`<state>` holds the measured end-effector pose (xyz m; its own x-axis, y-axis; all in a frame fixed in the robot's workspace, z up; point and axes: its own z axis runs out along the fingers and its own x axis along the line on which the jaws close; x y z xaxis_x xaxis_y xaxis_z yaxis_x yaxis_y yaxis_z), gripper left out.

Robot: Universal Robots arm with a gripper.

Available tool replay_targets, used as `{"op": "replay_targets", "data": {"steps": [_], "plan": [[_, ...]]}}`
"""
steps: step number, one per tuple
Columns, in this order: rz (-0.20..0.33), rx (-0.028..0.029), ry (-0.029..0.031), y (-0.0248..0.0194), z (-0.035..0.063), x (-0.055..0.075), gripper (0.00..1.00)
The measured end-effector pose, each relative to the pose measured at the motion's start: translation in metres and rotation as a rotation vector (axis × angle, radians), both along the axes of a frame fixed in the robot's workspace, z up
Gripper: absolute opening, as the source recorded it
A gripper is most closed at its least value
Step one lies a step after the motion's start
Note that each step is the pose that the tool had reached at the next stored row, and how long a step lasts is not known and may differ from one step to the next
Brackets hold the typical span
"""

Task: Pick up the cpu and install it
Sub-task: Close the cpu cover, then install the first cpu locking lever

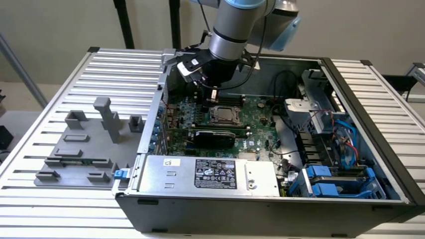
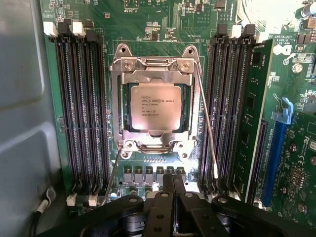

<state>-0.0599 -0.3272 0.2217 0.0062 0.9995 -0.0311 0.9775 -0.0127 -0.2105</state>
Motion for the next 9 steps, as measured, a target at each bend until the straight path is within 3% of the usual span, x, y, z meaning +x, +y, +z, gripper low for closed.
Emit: {"op": "replay_targets", "data": {"steps": [9], "plan": [[0.0, 0.0, 0.0, -0.0001, 0.0, 0.0, 0.11]]}}
